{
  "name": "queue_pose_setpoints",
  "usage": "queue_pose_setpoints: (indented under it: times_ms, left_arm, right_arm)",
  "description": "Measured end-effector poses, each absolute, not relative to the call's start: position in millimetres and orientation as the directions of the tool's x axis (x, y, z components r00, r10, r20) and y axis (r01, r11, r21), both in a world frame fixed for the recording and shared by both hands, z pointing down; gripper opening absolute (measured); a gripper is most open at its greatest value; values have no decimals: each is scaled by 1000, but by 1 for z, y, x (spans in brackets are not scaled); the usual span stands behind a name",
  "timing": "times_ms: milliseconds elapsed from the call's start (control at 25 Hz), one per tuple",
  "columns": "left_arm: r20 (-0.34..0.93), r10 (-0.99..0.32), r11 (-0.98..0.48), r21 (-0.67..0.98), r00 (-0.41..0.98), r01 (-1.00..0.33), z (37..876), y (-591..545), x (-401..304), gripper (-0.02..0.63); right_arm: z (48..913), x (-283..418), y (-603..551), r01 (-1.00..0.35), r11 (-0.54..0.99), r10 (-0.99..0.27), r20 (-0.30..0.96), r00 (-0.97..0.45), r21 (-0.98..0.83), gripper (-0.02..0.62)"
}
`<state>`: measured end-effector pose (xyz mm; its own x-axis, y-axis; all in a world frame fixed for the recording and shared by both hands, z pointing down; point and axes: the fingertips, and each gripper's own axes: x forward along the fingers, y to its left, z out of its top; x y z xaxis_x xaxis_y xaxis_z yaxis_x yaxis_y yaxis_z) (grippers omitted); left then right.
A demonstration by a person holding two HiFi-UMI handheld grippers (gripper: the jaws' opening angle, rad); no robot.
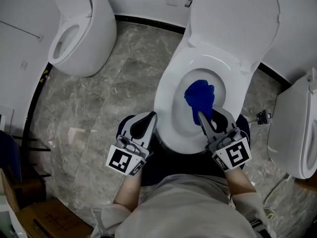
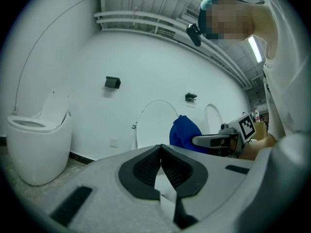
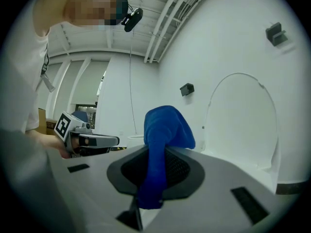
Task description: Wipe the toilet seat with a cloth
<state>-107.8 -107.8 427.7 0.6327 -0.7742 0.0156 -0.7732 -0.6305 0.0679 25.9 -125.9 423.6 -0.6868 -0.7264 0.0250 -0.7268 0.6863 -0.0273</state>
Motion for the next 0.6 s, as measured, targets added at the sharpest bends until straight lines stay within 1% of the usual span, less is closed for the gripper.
queue_pose_setpoints:
  times_ms: [160,280,400,600]
  left_arm:
    - [28,-777,-626,76,629,-776,420,-116,-108,8]
    - [44,-781,-619,82,623,-781,389,-125,-107,8]
    - [59,-775,-626,70,629,-777,328,-129,-100,8]
    - [51,-770,-633,59,636,-772,194,-134,-91,8]
  right_arm:
    - [411,29,-129,-725,687,-725,20,-688,-38,51]
    - [381,35,-133,-732,678,-732,23,-681,-66,51]
    - [326,44,-134,-739,667,-740,38,-672,-94,51]
    - [193,58,-135,-750,655,-748,58,-661,-99,51]
